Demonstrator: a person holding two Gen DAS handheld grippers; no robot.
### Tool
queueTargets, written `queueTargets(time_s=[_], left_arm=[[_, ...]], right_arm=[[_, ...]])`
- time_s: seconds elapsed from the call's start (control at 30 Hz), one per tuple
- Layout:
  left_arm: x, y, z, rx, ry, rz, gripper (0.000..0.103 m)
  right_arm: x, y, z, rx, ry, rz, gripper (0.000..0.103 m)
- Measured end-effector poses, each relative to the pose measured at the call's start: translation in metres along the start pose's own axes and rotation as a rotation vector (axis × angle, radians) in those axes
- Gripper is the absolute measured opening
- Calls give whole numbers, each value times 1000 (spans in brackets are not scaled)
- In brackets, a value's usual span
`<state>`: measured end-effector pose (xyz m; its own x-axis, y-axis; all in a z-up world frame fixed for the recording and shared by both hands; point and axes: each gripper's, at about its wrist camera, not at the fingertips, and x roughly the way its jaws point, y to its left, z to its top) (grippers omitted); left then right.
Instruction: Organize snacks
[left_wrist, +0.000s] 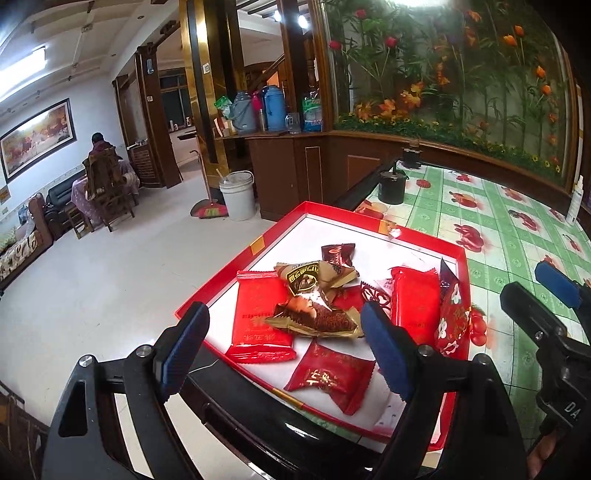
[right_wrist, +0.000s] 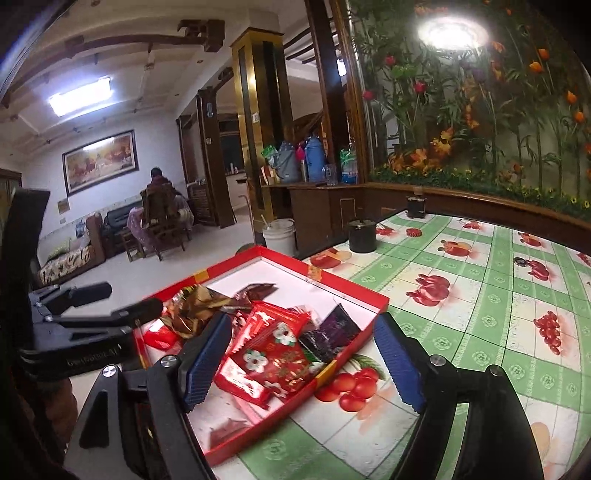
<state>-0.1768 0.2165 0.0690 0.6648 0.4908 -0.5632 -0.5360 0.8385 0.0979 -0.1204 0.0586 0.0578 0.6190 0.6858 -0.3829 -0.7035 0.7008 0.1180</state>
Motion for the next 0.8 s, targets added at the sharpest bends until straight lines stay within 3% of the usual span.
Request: queueTargets(time_s=[0.8], left_arm=[[2, -3, -2, 29, 10, 13, 85]], right_arm=[[-1, 4, 1, 1, 7, -4, 82]])
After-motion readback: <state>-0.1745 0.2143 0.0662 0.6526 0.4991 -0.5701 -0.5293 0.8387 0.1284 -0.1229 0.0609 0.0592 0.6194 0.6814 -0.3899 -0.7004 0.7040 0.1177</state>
